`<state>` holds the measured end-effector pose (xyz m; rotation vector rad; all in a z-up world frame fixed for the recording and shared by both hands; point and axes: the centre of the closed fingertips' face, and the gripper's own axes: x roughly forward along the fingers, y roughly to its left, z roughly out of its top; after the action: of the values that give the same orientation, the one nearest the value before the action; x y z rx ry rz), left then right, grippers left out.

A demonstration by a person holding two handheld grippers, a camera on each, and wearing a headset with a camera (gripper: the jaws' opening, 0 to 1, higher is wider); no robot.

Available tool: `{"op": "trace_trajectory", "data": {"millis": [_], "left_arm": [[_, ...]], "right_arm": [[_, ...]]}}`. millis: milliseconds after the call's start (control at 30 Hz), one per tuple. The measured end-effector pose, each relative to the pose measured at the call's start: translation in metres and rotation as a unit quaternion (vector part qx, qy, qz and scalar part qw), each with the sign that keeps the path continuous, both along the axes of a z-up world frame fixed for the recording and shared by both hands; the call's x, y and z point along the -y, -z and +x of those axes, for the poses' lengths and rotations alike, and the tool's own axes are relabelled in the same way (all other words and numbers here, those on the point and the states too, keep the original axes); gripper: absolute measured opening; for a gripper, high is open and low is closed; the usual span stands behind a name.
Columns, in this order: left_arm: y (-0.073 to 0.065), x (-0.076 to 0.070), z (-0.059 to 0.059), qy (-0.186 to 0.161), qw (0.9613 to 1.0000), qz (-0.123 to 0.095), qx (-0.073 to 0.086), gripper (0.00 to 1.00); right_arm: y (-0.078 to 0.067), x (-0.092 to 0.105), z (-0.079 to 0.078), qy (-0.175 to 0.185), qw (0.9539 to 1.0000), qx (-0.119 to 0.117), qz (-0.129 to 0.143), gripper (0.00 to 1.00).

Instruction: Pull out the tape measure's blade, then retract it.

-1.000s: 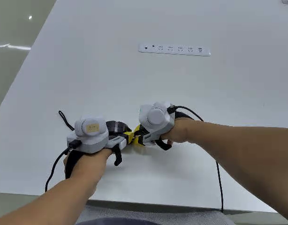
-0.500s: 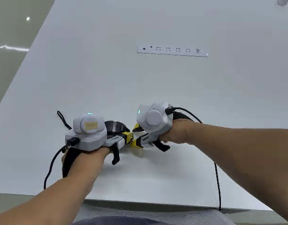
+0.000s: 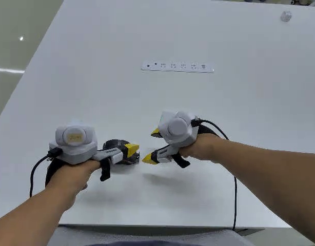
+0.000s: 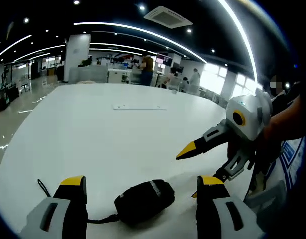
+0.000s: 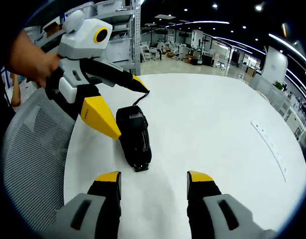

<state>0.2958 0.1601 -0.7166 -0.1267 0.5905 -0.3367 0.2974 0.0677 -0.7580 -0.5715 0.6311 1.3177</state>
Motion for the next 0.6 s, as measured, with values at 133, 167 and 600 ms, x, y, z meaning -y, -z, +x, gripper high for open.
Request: {"op": "trace_trajectory", "data": {"millis": [133, 167, 600], "left_arm": [[-0.01, -0.007, -0.009, 0.008, 0.9998, -0.008, 0.019, 0.96], [-0.012, -0.008, -0.011, 0.011, 0.9997, -0.009, 0.022, 0.99], [-0.025, -0.043, -0.044, 0.036, 0.9985, -0.011, 0.039, 1.0]], "right_arm": [[-0.004, 0.011, -0.007, 0.026, 0.9996, -0.001, 0.006, 0.63], [-0.005, 0.013, -0.008, 0.033, 0.9994, -0.002, 0.008, 0.66], [-0.02, 0.06, -0.023, 0.131, 0.9906, -0.003, 0.038, 0.9]]}}
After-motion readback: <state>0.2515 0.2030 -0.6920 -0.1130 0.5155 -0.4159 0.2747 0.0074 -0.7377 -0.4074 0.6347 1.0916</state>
